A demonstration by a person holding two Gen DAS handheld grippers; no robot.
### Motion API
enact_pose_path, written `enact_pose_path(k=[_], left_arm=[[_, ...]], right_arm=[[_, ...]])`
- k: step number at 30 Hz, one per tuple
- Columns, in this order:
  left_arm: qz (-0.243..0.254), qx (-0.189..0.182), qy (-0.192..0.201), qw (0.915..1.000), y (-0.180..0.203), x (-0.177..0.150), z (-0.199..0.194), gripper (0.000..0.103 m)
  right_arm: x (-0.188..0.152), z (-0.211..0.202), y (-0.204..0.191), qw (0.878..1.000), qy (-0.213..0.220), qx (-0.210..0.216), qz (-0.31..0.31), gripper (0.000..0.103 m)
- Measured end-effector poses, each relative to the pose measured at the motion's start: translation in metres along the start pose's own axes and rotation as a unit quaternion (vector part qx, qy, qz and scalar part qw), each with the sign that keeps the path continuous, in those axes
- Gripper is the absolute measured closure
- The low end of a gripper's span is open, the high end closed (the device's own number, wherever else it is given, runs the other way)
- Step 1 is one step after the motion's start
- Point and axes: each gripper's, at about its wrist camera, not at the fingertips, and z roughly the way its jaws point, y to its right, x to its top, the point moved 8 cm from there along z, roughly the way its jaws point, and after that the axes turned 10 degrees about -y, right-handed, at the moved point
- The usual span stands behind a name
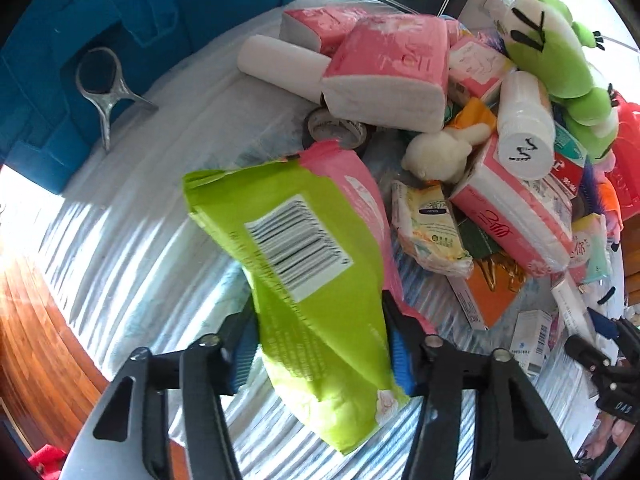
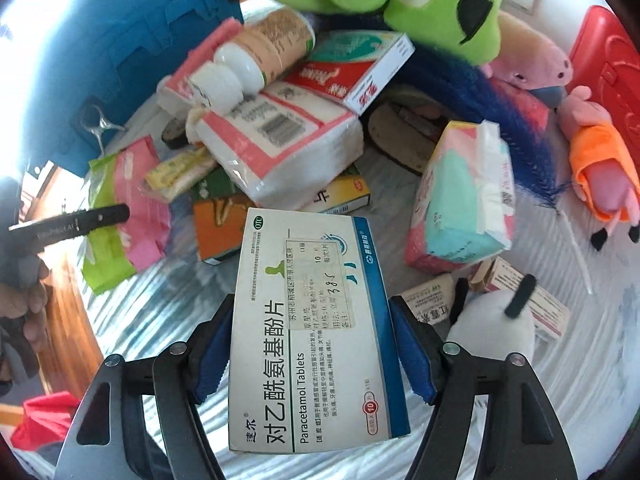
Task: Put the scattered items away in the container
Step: 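Lift the wipes pack and paracetamol box and carry them over the blue bin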
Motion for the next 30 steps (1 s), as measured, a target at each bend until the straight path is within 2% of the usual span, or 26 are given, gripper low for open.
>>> enact_pose_path(k=[2,6,14,15,19,30], left_arm=[[0.01,-0.002,-0.001,1.0,0.001,0.001,-0.006,0.063],[0.025,-0.001,0.0,0.9997,0.003,0.0,-0.009,0.066],[0.028,-0.028,-0.001,0.9992,-0.012,0.008,-0.012,0.07],[0.029,-0.029,0.001,0.9992,-0.011,-0.013,-0.008,0.072],[0.038,-0.027,0.009,0.9989,-0.01,-0.011,-0.014,0.076],[0.068,-0.032,0.033,0.9966,-0.013,0.001,-0.047,0.077]], right_arm=[[-0.002,-0.01,-0.004,1.0,0.008,0.001,0.003,0.03],[0.013,-0.022,-0.009,1.0,0.017,0.002,0.008,0.03],[0.008,-0.033,-0.021,0.999,0.027,-0.003,0.016,0.03],[0.006,-0.035,-0.022,0.999,0.029,-0.003,0.017,0.03],[0.002,-0.045,-0.023,0.999,0.04,-0.007,0.026,0.03],[-0.001,-0.089,-0.024,0.994,0.073,-0.039,0.068,0.03]])
